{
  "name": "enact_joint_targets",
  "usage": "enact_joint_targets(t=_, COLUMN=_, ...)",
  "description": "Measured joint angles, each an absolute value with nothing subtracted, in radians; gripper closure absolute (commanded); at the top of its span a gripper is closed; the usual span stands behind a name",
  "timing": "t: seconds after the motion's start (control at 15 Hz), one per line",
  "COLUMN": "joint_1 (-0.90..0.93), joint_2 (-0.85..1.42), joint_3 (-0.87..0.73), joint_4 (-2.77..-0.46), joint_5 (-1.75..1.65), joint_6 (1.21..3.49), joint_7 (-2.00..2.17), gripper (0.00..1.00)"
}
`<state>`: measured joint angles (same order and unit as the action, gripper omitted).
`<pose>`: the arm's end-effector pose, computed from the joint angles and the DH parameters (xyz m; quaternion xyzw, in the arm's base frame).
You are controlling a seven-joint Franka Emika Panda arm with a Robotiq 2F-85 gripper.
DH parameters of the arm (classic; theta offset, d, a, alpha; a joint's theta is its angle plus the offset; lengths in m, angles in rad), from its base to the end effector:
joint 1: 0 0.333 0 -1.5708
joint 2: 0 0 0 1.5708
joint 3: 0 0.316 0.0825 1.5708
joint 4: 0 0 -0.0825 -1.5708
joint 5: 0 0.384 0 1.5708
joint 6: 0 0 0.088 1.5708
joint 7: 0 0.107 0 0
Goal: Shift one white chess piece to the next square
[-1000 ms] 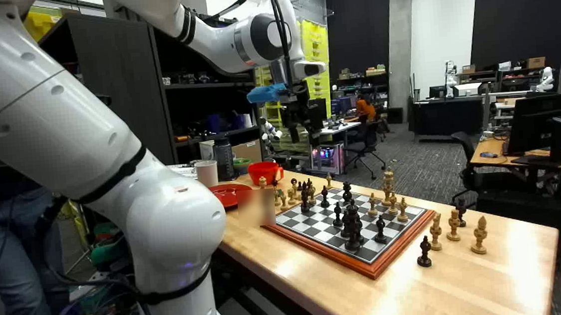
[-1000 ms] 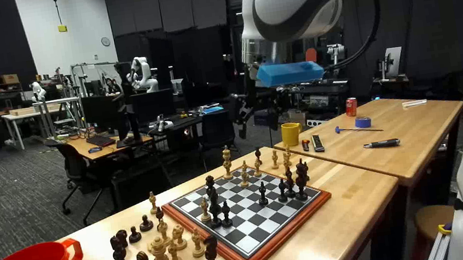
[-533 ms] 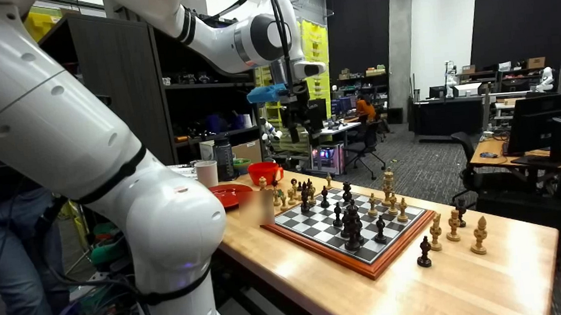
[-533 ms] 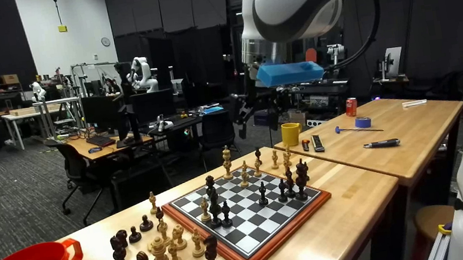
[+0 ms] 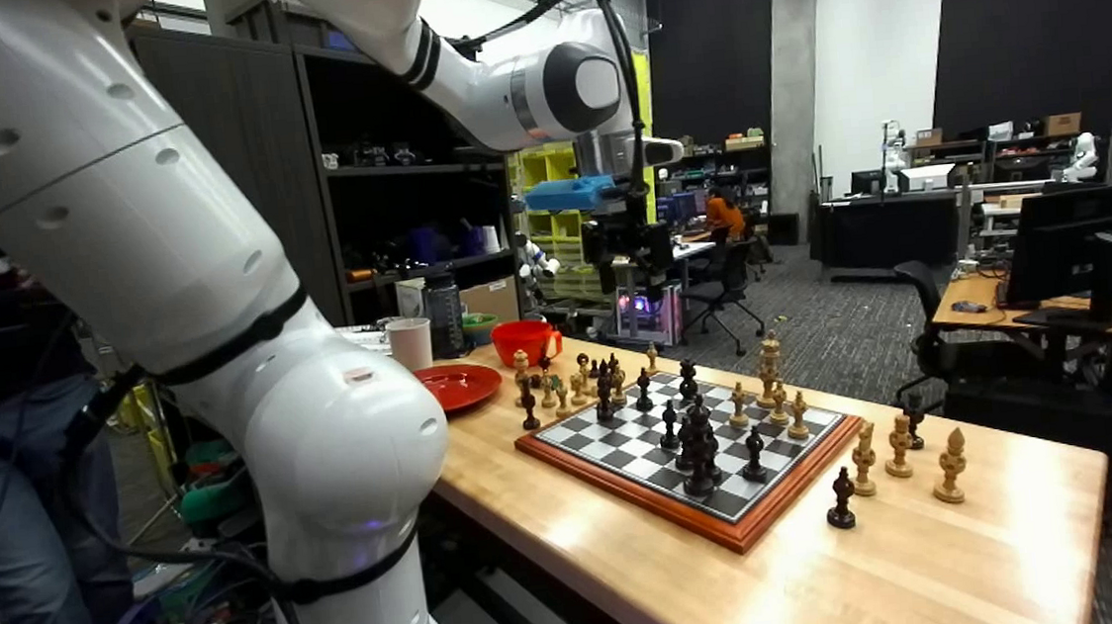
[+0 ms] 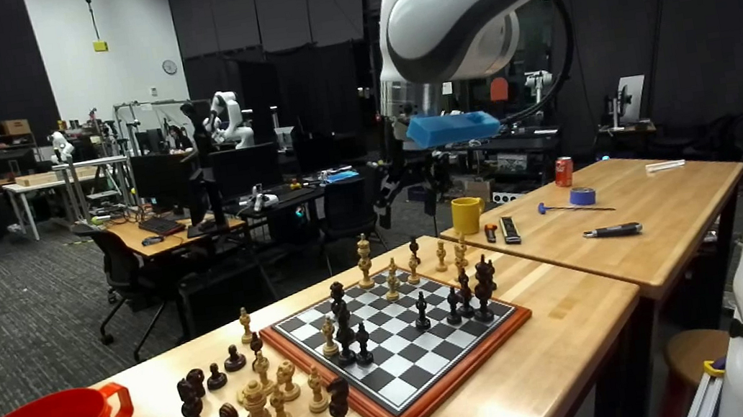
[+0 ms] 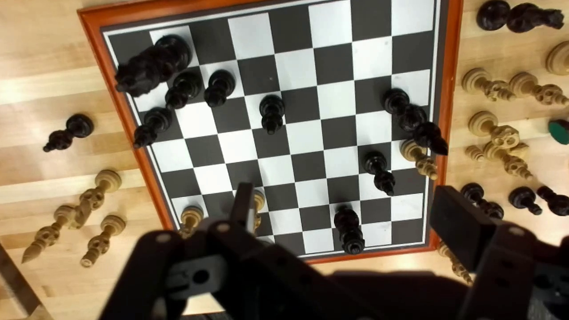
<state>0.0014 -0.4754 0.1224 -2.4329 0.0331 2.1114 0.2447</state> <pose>0.4156 0.0564 0.4895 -0.9944 0.0722 -0.0766 0.0005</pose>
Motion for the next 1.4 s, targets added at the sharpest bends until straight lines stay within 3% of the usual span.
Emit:
enact_joint_targets(t=0.67, joint_1=-0.019, joint_2=-0.022, joint_3=0.02, joint_4=-2.104, joint_5=-0.013, joint_6=2.105, joint_7=0.145, gripper=0.0)
enact_joint_targets(t=1.4, joint_1=-0.019, joint_2=0.174, joint_3=-0.018, joint_4=-1.963, joint_5=-0.021, joint_6=2.041, joint_7=0.145, gripper=0.0)
